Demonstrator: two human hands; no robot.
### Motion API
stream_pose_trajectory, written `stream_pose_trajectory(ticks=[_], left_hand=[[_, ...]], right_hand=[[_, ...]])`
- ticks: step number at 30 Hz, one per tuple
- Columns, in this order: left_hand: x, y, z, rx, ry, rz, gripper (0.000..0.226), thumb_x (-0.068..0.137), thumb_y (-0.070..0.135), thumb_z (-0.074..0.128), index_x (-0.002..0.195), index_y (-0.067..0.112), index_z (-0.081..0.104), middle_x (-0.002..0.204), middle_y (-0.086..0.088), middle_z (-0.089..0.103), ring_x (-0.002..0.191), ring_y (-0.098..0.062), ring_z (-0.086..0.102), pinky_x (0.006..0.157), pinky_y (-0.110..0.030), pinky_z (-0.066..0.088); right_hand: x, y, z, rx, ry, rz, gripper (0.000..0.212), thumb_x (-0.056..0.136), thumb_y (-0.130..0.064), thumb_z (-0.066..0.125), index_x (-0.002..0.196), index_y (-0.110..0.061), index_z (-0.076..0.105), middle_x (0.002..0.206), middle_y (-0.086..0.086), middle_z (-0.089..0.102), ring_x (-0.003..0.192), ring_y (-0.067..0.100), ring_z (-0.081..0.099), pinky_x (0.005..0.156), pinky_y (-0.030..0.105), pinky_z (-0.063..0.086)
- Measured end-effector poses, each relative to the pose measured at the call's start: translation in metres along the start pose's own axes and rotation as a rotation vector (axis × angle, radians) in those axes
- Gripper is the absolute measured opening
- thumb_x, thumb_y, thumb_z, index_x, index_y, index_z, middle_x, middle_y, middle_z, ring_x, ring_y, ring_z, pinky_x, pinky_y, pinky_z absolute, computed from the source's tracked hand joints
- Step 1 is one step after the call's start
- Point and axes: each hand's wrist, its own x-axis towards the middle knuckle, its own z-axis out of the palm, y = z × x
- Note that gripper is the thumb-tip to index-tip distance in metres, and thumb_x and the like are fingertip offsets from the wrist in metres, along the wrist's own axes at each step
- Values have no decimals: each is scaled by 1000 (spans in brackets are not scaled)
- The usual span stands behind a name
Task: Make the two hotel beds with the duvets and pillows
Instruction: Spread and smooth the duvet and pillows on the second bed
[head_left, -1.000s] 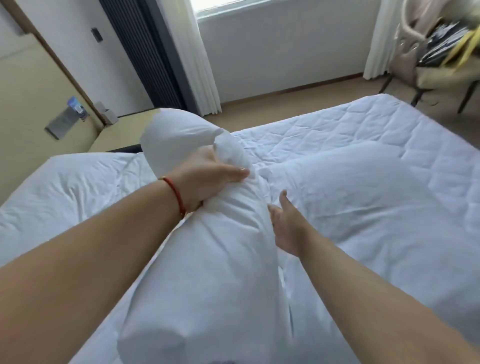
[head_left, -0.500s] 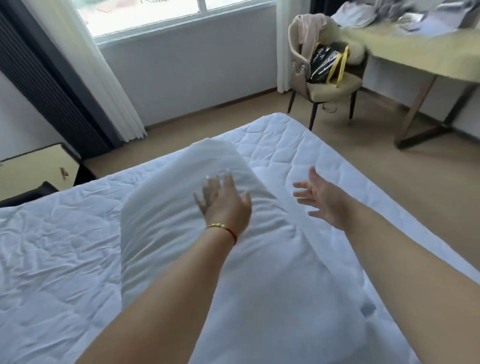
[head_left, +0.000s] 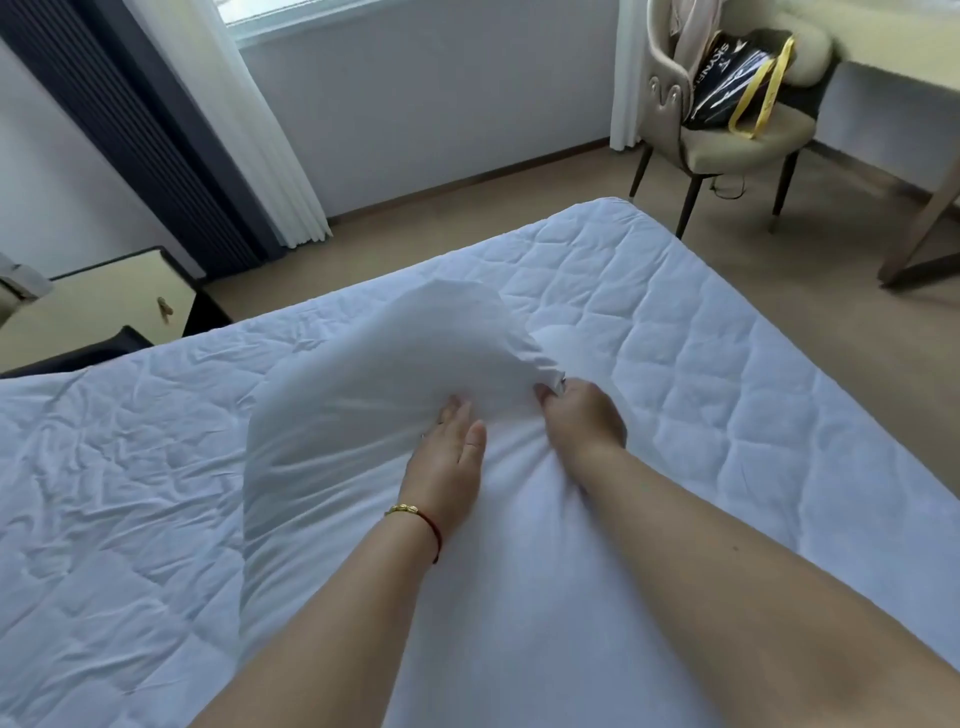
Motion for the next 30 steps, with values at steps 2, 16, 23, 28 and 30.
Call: stream_pose_trajectory(ticks=[2, 16, 23, 28, 30], left_hand=[[-4, 7, -15, 82, 126, 51, 60, 98, 49, 25, 153, 26, 21, 162, 2, 11, 149, -12, 4, 119, -30, 0], [19, -12, 74, 556, 21, 16, 65, 87, 68, 5, 148, 50, -10, 160, -1, -21, 144, -21, -28, 113, -55, -18], [26, -62, 82, 612, -40, 26, 72, 83, 65, -15, 150, 41, -11, 160, 2, -21, 144, -16, -28, 114, -51, -21], [31, -65, 93, 601, -84, 10, 77, 78, 66, -13, 150, 39, -15, 159, 3, -25, 144, -16, -30, 112, -50, -24], [27, -62, 86, 588, -114, 14, 80, 75, 66, -14, 151, 39, -13, 160, 3, -23, 145, -16, -28, 112, -50, -24]], right_hand=[[25, -11, -40, 64, 142, -58, 38, 92, -44, 50, 72, -12, 54, 86, 12, 64, 86, 31, 59, 68, 31, 38], [64, 22, -15, -478, 279, -495, 68, 84, -70, 26, 147, -48, 13, 156, 5, 12, 145, 29, 9, 111, 61, 4], [126, 71, 66, -534, -262, -209, 66, 85, -76, 15, 140, -57, -18, 157, -8, -24, 145, 18, -20, 112, 62, -4], [124, 78, 63, -589, -289, -170, 69, 87, -74, 15, 141, -51, -21, 157, -5, -25, 145, 17, -19, 114, 58, -4], [114, 78, 53, -614, -304, -152, 71, 87, -73, 16, 143, -48, -20, 158, -3, -23, 146, 17, -17, 116, 55, -2]])
